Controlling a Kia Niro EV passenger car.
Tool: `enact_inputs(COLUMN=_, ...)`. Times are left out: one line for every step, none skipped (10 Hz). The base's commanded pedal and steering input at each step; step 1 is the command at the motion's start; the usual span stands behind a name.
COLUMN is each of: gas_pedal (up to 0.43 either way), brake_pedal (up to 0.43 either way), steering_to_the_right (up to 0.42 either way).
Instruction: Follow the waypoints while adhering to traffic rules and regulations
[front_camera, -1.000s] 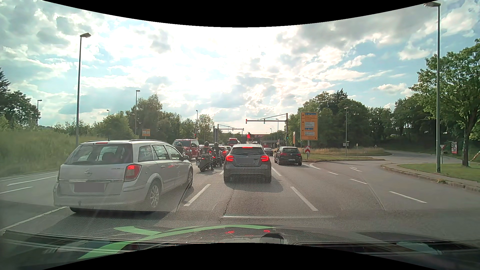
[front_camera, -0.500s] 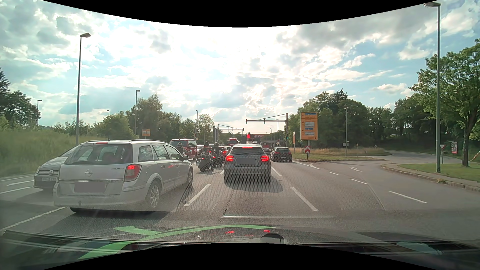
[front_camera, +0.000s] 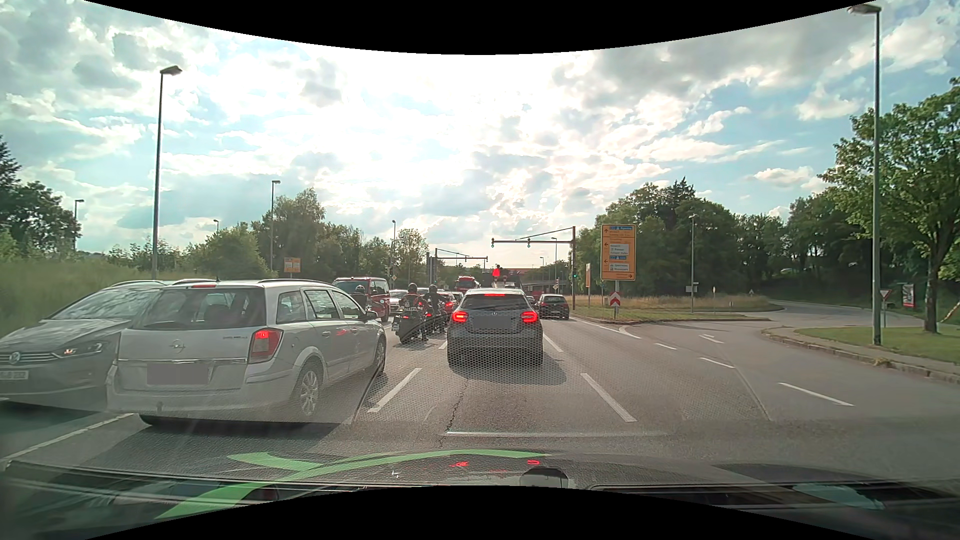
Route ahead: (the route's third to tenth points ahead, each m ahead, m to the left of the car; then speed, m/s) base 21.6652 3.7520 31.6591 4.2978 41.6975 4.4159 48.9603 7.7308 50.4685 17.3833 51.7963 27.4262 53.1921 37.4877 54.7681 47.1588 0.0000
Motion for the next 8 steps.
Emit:
enact_inputs(gas_pedal=0.000, brake_pedal=0.537, steering_to_the_right=-0.008)
enact_inputs(gas_pedal=0.000, brake_pedal=0.524, steering_to_the_right=-0.008)
enact_inputs(gas_pedal=0.000, brake_pedal=0.494, steering_to_the_right=-0.008)
enact_inputs(gas_pedal=0.000, brake_pedal=0.451, steering_to_the_right=-0.008)
enact_inputs(gas_pedal=0.000, brake_pedal=0.433, steering_to_the_right=-0.008)
enact_inputs(gas_pedal=0.000, brake_pedal=0.396, steering_to_the_right=-0.008)
enact_inputs(gas_pedal=0.000, brake_pedal=0.311, steering_to_the_right=-0.008)
enact_inputs(gas_pedal=0.000, brake_pedal=0.195, steering_to_the_right=-0.008)
